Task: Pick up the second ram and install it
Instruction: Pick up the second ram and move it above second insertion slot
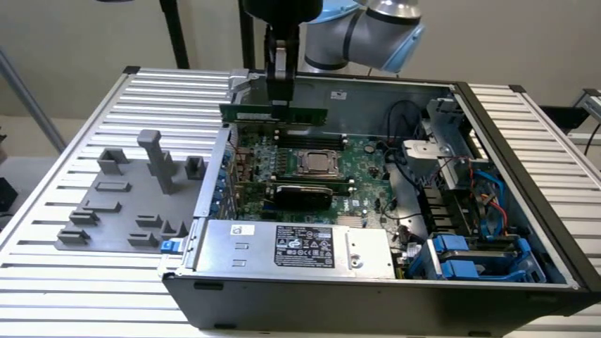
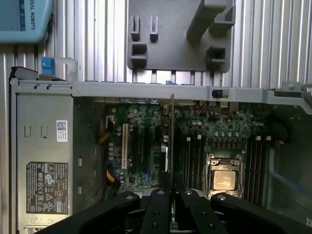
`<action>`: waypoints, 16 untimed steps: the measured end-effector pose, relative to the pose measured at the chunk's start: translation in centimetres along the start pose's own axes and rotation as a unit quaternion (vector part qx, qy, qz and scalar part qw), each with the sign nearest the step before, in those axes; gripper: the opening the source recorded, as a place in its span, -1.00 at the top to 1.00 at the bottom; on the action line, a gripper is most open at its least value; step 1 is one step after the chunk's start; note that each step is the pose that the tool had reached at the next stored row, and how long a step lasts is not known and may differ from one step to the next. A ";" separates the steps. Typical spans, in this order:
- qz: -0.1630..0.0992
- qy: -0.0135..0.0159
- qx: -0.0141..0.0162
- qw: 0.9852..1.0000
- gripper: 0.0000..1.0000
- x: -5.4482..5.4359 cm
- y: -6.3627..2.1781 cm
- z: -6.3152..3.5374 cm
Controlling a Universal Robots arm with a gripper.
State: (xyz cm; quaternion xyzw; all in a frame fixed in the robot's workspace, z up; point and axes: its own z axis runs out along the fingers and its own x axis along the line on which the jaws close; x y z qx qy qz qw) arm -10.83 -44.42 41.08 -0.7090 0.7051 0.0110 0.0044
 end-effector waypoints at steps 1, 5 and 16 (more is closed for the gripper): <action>0.000 0.000 0.000 1.000 0.73 -0.3 -0.27 0.10; 0.000 0.000 0.000 1.000 0.73 -1.7 -1.35 0.68; 0.000 0.000 0.000 1.000 0.73 -5.2 -4.07 2.56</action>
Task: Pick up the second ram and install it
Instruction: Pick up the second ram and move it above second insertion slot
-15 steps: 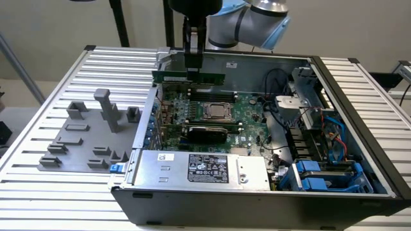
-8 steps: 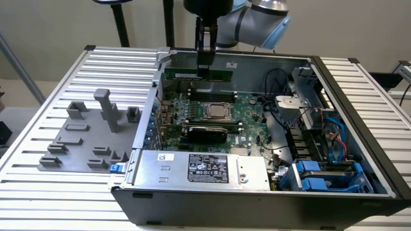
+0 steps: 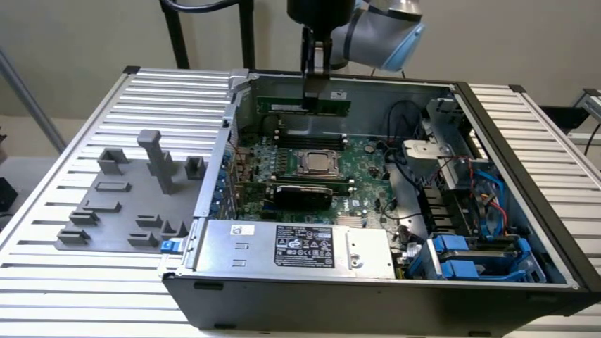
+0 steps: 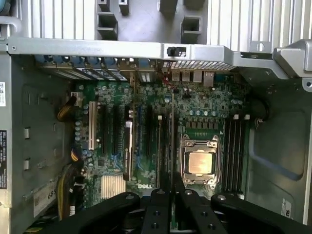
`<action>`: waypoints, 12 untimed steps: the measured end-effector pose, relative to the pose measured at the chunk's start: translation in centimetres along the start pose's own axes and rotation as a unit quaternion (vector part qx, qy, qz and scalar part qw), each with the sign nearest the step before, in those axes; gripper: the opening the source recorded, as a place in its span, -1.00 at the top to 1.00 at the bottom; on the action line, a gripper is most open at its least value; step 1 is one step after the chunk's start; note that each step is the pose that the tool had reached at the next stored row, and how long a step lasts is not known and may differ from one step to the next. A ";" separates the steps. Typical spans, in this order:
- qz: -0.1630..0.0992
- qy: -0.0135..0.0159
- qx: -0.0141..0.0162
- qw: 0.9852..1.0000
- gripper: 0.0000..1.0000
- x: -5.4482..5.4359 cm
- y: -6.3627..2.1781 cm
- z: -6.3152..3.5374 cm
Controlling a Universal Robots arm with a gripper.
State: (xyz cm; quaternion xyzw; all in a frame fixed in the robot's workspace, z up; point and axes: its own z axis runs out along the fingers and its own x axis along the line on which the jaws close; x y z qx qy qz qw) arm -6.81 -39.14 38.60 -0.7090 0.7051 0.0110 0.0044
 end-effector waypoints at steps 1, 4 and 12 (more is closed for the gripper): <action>0.000 0.000 0.000 1.000 0.73 -0.1 -0.21 0.18; 0.002 0.000 0.000 1.000 0.73 -0.3 -0.80 0.68; 0.018 0.000 0.000 1.000 0.73 -0.4 -2.16 1.98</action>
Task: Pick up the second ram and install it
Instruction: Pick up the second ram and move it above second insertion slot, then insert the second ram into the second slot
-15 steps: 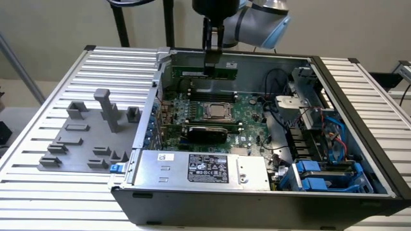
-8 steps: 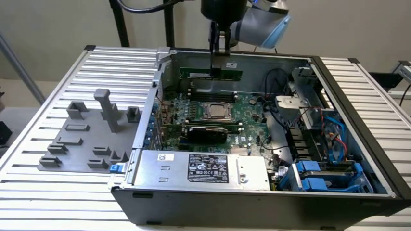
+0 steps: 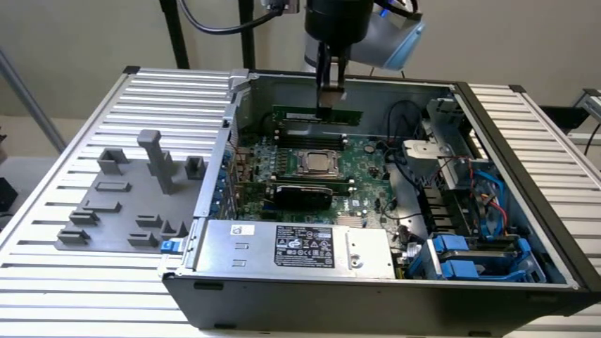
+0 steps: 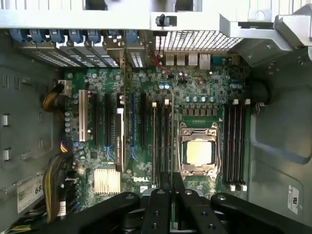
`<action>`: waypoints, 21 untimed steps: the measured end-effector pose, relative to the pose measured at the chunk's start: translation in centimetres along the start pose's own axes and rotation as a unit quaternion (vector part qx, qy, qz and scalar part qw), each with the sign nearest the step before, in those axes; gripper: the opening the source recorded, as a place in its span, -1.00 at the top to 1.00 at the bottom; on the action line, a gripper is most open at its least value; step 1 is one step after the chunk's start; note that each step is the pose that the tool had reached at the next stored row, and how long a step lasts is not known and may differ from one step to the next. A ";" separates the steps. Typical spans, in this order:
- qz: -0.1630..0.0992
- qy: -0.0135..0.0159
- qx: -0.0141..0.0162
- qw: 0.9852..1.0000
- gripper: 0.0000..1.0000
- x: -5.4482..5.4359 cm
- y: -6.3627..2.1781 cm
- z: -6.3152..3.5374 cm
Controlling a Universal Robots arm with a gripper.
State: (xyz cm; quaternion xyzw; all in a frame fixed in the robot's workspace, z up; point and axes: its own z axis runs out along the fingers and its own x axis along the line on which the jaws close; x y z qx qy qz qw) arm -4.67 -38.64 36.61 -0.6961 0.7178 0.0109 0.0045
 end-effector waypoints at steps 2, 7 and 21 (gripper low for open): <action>0.002 0.000 0.000 1.000 0.73 -0.1 -0.30 0.30; 0.002 0.000 0.000 1.000 0.73 -1.0 -1.18 0.75; 0.003 0.001 0.000 1.000 0.73 -1.2 -1.56 0.87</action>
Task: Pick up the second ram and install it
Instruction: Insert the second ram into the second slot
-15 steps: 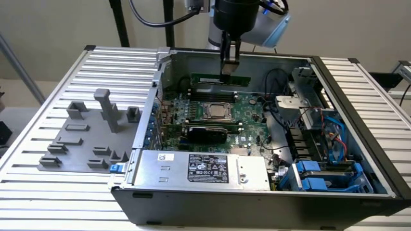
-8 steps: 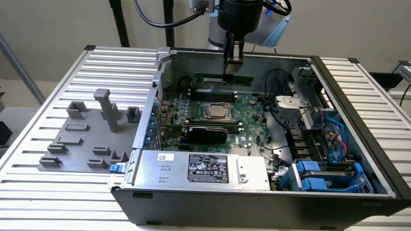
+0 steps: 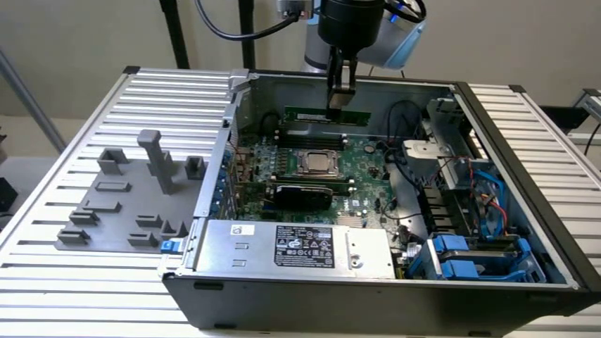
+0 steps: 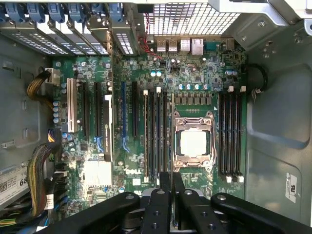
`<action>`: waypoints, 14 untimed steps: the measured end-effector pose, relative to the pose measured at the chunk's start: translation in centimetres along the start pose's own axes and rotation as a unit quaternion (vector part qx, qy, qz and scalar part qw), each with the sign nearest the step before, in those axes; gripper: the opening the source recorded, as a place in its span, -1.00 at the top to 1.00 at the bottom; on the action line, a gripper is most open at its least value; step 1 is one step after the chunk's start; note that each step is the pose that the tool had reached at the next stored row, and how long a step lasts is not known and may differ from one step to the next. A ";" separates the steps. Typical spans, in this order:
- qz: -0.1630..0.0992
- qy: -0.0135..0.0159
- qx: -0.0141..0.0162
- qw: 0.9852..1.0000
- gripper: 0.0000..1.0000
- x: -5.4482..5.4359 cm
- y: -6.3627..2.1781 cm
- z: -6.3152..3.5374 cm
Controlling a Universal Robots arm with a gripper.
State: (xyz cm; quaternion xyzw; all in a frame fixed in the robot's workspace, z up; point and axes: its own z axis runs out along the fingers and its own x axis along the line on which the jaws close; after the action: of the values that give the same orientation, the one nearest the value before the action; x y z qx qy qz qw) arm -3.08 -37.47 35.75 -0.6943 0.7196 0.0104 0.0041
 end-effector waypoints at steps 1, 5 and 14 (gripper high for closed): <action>0.000 0.000 0.000 1.000 0.73 0.0 0.00 0.00; 0.000 0.000 0.000 1.000 0.73 0.0 0.00 0.00; 0.000 0.000 0.000 1.000 0.73 -0.1 0.17 1.13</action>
State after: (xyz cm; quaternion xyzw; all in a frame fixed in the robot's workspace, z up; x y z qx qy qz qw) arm -3.26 -37.38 34.62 -0.6943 0.7196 0.0104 0.0041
